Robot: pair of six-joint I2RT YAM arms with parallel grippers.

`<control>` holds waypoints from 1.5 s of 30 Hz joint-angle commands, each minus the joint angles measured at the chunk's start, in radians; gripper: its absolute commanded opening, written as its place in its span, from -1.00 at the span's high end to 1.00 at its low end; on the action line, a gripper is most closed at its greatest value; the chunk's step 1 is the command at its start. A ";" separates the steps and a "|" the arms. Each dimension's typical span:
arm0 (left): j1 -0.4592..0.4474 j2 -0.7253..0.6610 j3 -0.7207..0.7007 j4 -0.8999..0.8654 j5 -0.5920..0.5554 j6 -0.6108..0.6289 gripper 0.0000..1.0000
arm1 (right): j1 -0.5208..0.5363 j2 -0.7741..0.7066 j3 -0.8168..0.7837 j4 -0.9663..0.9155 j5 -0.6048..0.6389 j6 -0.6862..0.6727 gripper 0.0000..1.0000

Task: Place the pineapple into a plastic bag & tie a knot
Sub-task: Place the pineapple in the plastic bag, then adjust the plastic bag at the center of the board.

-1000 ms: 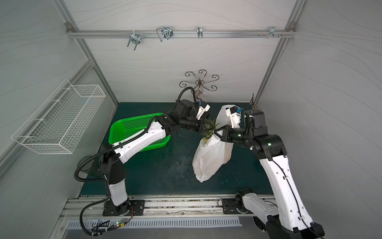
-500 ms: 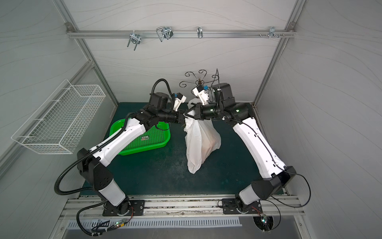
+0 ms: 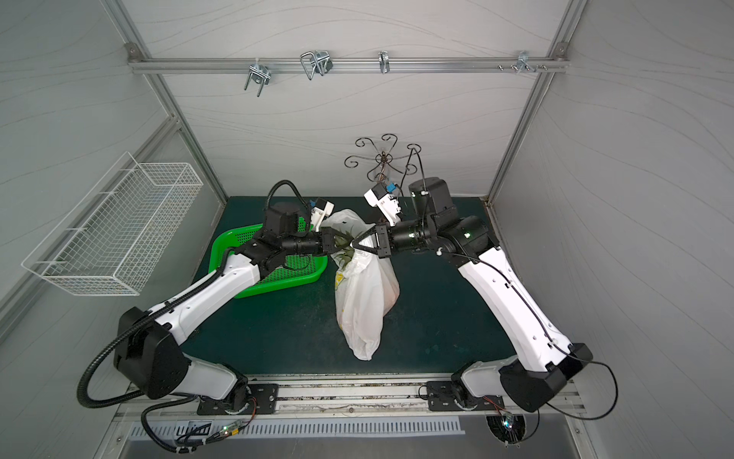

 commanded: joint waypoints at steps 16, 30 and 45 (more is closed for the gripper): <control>-0.027 0.057 0.129 -0.023 -0.163 0.218 -0.64 | 0.049 0.044 0.100 -0.034 -0.011 -0.073 1.00; 0.113 0.047 0.273 -0.124 0.048 0.440 -0.95 | 0.049 0.030 0.087 -0.051 -0.060 -0.086 1.00; 0.182 0.262 0.367 -0.386 0.168 0.849 -0.93 | 0.051 0.039 0.098 -0.077 -0.113 -0.097 1.00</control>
